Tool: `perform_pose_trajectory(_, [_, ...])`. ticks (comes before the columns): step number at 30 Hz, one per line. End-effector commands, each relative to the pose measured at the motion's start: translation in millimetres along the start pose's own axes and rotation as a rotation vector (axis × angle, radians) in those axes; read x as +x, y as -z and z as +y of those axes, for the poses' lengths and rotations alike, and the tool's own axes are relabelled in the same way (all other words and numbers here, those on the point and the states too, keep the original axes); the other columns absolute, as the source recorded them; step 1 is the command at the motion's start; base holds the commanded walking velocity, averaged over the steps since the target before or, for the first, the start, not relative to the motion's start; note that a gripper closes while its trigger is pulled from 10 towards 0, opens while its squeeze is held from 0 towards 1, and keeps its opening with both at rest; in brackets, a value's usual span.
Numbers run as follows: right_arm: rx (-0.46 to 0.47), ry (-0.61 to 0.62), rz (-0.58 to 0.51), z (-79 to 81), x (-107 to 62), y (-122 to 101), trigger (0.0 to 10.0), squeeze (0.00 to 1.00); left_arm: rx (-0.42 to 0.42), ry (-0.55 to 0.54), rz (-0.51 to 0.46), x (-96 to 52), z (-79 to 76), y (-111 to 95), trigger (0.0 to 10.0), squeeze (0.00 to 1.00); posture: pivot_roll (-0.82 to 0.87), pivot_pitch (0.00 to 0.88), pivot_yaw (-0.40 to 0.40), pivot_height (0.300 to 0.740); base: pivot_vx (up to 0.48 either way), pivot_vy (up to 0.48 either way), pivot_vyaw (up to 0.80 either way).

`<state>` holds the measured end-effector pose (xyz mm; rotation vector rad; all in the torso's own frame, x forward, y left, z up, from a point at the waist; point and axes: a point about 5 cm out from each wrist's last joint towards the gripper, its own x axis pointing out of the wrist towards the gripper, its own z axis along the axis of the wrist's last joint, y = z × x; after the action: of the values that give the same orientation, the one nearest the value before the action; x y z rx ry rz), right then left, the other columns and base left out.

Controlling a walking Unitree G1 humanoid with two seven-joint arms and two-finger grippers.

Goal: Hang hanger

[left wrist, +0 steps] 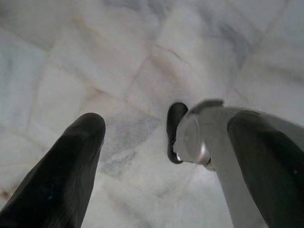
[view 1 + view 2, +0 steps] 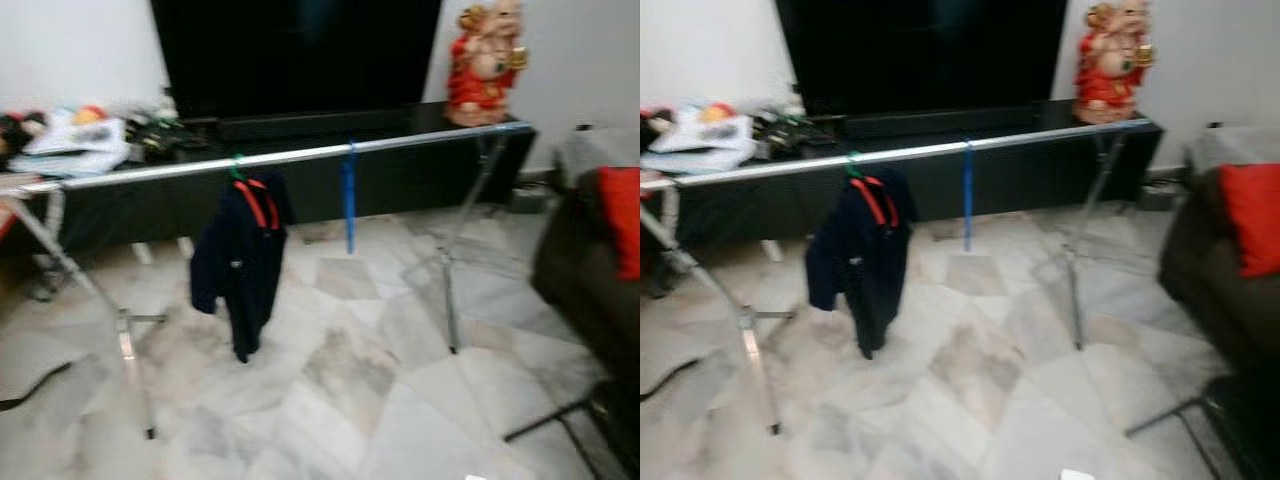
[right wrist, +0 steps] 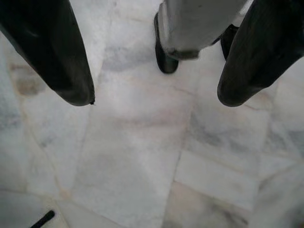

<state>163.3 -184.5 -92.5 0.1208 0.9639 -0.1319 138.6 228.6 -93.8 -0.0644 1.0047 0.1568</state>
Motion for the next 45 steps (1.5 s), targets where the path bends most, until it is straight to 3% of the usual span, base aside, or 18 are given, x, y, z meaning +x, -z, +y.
perform_pose_trajectory(1, [-0.002,0.007,0.013,-3.6,-0.8,3,10.0,0.0,-0.008,-0.003,0.006,-0.2,0.7,1,10.0,0.0,0.04,0.023,0.021,0.74,0.0,0.0,-0.8])
perform_pose_trajectory(32, [-0.011,0.014,0.033,-13.4,-2.8,8,10.0,0.0,-0.04,0.007,-0.002,0.0,-1.0,1,10.0,0.0,0.04,0.028,0.017,0.74,0.0,0.0,-0.8])
perform_pose_trajectory(45, [-0.001,0.014,0.02,-11.9,-2.4,6,10.0,0.0,-0.04,0.009,-0.005,-0.1,-0.8,1,10.0,0.0,0.04,0.025,0.018,0.74,0.0,0.0,0.0])
